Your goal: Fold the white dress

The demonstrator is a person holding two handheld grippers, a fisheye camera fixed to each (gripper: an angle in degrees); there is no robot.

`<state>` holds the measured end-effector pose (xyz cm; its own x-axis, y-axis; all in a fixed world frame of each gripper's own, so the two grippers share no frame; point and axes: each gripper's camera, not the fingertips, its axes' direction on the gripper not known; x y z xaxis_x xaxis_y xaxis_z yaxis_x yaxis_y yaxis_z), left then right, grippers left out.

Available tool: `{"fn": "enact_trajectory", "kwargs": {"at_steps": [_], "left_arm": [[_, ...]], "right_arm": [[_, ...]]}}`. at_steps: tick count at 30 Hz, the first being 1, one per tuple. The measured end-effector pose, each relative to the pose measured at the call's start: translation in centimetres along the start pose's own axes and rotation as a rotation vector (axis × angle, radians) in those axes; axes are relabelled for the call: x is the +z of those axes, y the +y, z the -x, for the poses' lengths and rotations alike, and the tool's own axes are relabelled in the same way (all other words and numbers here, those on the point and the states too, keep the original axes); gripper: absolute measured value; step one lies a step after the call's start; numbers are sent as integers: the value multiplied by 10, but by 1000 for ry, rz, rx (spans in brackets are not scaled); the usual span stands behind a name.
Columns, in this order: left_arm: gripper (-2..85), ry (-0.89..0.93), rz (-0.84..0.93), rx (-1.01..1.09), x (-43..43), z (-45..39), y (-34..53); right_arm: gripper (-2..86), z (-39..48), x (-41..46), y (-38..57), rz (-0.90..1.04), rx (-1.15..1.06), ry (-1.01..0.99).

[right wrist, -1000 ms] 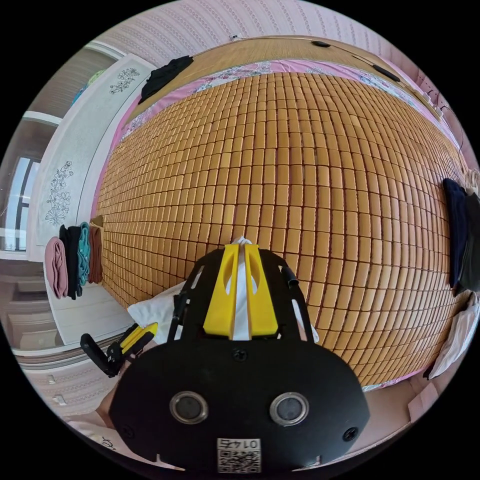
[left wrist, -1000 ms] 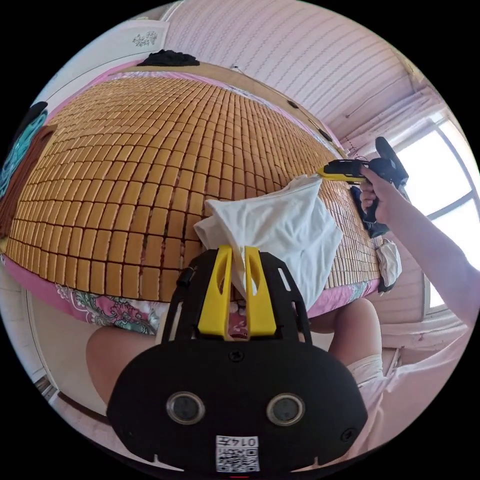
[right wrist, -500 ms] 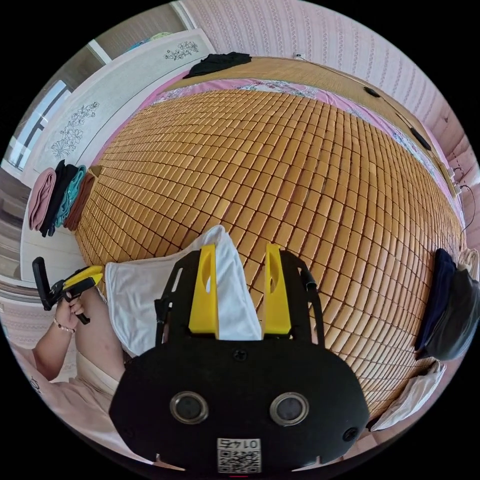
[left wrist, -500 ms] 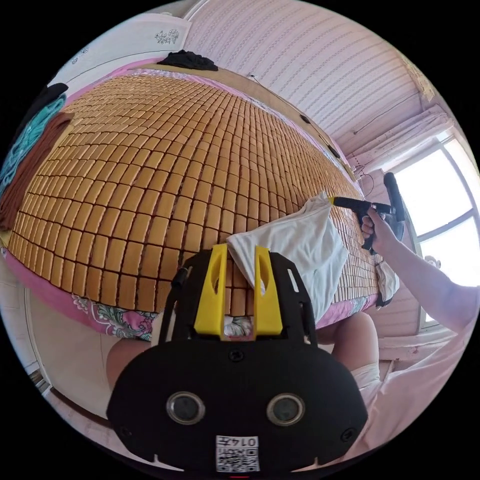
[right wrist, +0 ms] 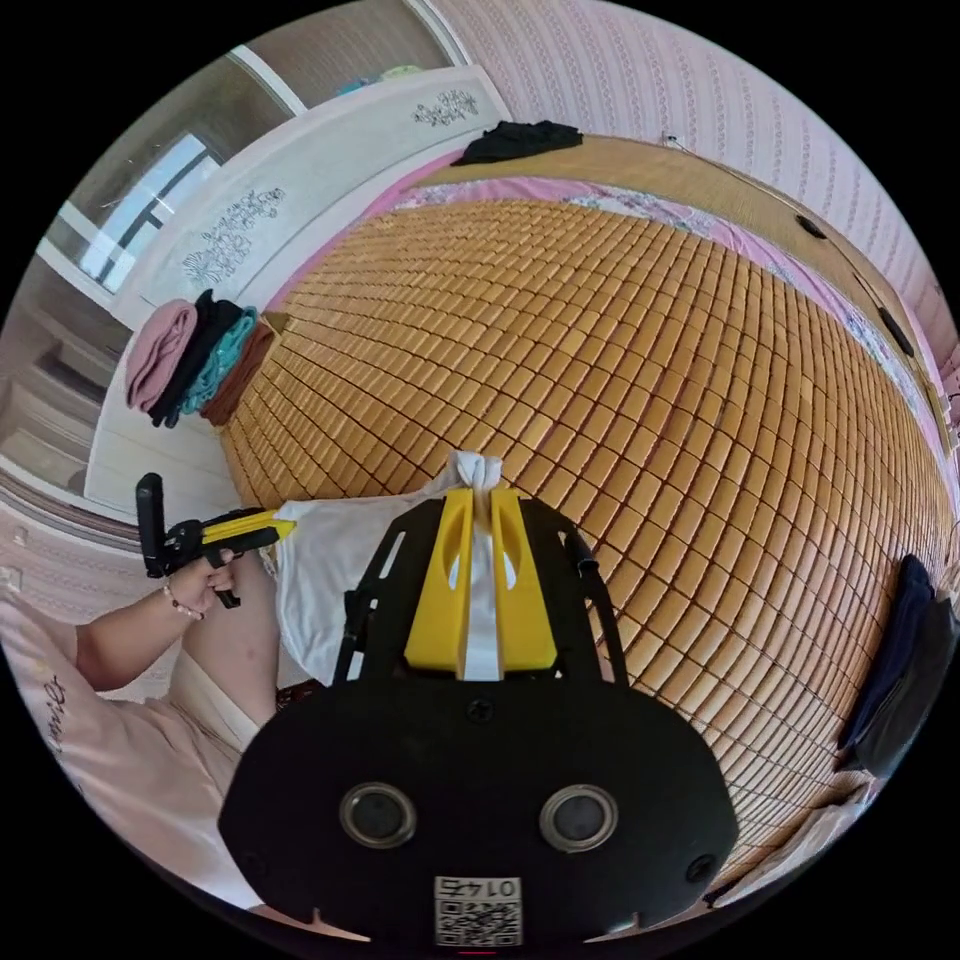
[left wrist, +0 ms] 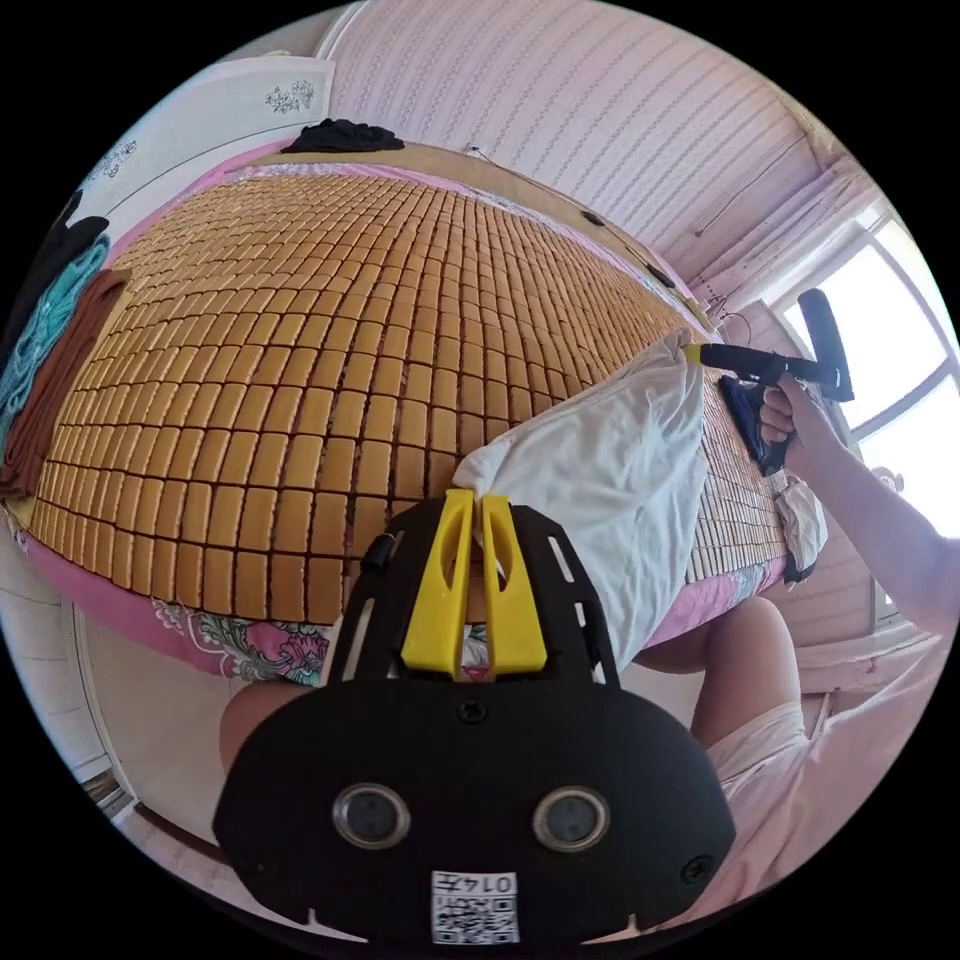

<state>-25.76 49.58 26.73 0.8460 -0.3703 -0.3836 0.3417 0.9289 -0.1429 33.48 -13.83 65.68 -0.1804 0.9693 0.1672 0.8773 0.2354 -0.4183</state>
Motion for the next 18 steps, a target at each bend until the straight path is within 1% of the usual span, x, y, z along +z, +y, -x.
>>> {"fn": "enact_trajectory", "kwargs": {"at_steps": [4, 9, 14, 16, 18], "left_arm": [[-10, 31, -150, 63, -50, -11, 32], [-10, 36, -381, 101, -138, -26, 81], [-10, -30, -583, 53, -226, -27, 130], [-10, -50, -643, 21, -255, -23, 150], [-10, -109, -714, -10, -290, -16, 173]], "right_arm": [[16, 48, -82, 38, -177, -152, -32], [18, 103, -140, 55, -295, -275, -29], [19, 169, -162, 37, -395, -406, -41], [18, 206, -161, 20, -429, -473, -95], [18, 235, -157, 3, -447, -538, -129]]}}
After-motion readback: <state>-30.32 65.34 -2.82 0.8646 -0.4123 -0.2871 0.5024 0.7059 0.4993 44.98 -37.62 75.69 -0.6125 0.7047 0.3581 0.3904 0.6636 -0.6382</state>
